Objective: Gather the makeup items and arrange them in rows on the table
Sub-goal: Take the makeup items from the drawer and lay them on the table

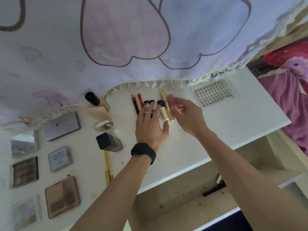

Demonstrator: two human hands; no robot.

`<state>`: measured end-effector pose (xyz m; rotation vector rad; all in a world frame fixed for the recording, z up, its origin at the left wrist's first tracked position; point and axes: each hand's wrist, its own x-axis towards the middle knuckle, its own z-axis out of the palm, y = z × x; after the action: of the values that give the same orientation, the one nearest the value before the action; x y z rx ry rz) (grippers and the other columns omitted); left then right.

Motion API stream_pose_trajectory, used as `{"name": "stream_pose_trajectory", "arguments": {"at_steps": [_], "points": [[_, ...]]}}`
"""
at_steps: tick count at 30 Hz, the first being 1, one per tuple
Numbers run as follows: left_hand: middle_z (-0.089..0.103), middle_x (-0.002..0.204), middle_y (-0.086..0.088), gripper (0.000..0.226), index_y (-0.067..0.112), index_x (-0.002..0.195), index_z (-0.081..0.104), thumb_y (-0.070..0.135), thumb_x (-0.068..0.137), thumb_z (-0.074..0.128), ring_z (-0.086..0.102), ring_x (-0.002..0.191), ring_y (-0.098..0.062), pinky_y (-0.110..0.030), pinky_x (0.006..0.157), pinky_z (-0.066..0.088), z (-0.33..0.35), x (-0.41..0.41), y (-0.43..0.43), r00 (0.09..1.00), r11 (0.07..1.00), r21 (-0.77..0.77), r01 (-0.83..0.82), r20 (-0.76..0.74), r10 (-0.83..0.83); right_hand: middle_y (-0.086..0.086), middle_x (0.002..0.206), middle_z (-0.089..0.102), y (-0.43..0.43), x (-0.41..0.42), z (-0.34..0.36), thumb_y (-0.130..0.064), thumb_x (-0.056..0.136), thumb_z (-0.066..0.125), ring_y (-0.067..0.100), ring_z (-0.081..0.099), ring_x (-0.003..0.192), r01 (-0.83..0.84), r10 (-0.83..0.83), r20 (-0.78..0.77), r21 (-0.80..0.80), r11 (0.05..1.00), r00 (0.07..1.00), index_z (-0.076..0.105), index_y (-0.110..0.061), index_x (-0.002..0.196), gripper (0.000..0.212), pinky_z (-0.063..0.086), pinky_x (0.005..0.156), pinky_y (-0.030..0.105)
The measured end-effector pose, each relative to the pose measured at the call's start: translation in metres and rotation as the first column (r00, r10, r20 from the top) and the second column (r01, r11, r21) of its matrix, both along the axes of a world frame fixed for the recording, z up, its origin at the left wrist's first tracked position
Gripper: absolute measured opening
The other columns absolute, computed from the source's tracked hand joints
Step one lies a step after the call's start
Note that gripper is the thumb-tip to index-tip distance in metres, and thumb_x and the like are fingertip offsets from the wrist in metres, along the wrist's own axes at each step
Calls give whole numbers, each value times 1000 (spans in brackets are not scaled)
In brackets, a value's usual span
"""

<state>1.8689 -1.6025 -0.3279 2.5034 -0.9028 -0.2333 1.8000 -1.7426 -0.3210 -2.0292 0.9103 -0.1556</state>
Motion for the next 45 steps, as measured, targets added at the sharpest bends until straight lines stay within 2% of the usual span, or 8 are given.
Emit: {"name": "stream_pose_trajectory", "arguments": {"at_steps": [8, 14, 23, 26, 29, 34, 39, 45], "points": [[50, 146, -6, 46, 20, 138, 56, 22, 93, 65, 38, 140, -27, -45, 117, 30, 1, -3, -2, 1000, 998, -62, 8, 10, -8, -37, 92, 60, 12, -19, 11, -35, 94, 64, -20, 55, 90, 35, -38, 46, 56, 998, 998, 66, -35, 127, 33, 44, 91, 13], [50, 146, -6, 46, 17, 137, 57, 15, 91, 63, 39, 139, -28, -46, 115, 33, 10, -42, 18, 999, 992, -119, 40, -25, -43, -26, 108, 71, 21, -103, 31, -26, 97, 65, -12, 65, 97, 253, -279, 119, 196, 948, 953, 70, -31, 120, 24, 47, 82, 5], [64, 113, 5, 36, 23, 120, 64, 8, 86, 64, 58, 100, -12, -21, 76, 52, -5, -193, 53, 896, 871, -339, 356, -139, -421, -25, 103, 72, 41, -302, 23, -30, 97, 63, -9, 64, 92, 516, -507, -138, 39, 856, 851, 71, -45, 101, 17, 50, 85, 22], [64, 114, 7, 34, 29, 124, 61, 17, 93, 55, 57, 103, -11, -24, 85, 48, -28, -227, 49, 805, 945, -195, 264, -495, -327, -19, 112, 70, 52, -332, 5, -28, 98, 62, -1, 62, 92, 402, -401, -243, -46, 914, 883, 69, -42, 112, 21, 47, 83, 20], [62, 124, 6, 34, 28, 128, 58, 21, 95, 53, 55, 116, -10, -19, 96, 40, -57, -238, 32, 714, 980, -30, 195, -681, -163, -6, 130, 64, 56, -340, -11, -18, 97, 64, 15, 52, 126, 187, -249, -296, -222, 957, 922, 69, -21, 123, 27, 41, 105, 28], [61, 125, -9, 32, 14, 128, 55, 21, 98, 50, 57, 116, -28, -34, 91, 46, -93, -247, -2, 663, 922, 161, 353, -739, -125, -3, 140, 61, 45, -334, -33, -29, 101, 55, 21, 42, 142, -108, -76, -495, -332, 937, 865, 69, -20, 127, 30, 26, 118, 43], [67, 115, -13, 31, 12, 123, 63, 17, 99, 44, 62, 106, -33, -29, 77, 42, -101, -256, -17, 680, 890, 210, 404, -719, -139, -8, 127, 62, 19, -313, -46, -37, 103, 31, 17, 44, 135, -267, 75, -737, -146, 952, 671, 66, -29, 120, 41, -5, 123, 53], [66, 116, -9, 25, 10, 114, 64, 24, 102, 47, 62, 103, -28, -32, 80, 45, -102, -243, -14, 705, 810, 319, 492, -692, -156, 1, 103, 57, -13, -274, -53, -23, 92, 51, 29, 50, 119, -360, 197, -863, 18, 933, 466, 55, -18, 94, 7, 18, 118, 55]]}}
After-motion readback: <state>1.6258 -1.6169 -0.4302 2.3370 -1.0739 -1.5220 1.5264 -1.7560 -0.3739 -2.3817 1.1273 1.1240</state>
